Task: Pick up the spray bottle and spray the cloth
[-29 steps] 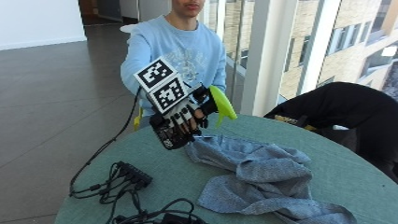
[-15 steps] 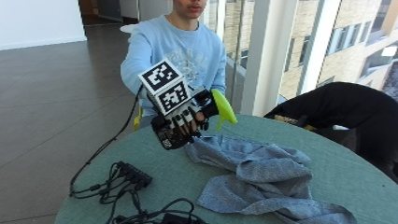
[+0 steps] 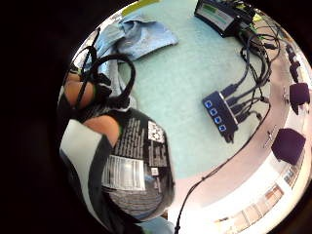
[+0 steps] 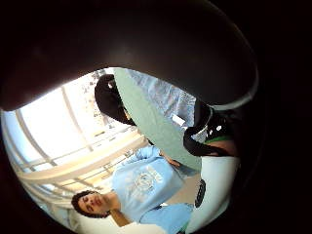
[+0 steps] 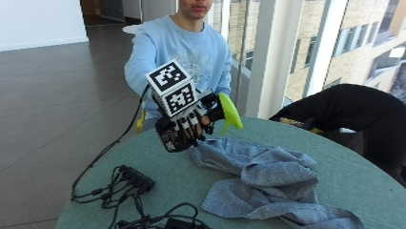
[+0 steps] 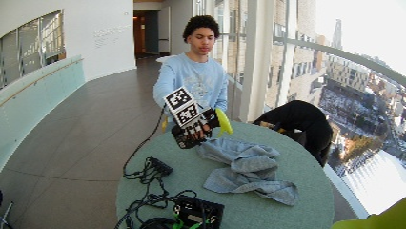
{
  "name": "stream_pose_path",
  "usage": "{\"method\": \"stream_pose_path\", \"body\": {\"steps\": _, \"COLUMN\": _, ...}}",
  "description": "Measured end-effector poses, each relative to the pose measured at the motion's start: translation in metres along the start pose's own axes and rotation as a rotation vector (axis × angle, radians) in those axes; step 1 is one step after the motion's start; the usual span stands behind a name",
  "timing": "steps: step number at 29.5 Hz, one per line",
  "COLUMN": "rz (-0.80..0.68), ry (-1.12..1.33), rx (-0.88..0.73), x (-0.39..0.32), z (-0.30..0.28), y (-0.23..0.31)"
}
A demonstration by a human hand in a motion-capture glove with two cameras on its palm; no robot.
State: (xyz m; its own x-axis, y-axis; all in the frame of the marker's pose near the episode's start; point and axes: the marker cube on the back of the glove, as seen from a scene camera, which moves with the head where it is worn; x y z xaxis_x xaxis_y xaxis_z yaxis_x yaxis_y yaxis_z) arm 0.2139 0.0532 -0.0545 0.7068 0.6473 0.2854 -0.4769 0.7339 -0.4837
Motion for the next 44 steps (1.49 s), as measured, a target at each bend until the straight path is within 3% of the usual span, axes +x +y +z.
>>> {"method": "stream_pose_path", "body": {"steps": 16, "rz": 0.012, "ry": -0.073, "rx": 0.072, "x": -0.024, "z": 0.017, "y": 0.001}}
{"method": "stream_pose_path", "body": {"steps": 28, "rz": -0.328, "ry": -0.444, "rx": 0.251, "x": -0.138, "z": 0.056, "y": 0.005}}
{"method": "stream_pose_path", "body": {"steps": 35, "rz": -0.452, "ry": -0.615, "rx": 0.356, "x": -0.213, "z": 0.094, "y": -0.01}}
{"method": "stream_pose_path", "body": {"steps": 44, "rz": -0.55, "ry": -0.725, "rx": 0.317, "x": -0.291, "z": 0.17, "y": -0.042}}
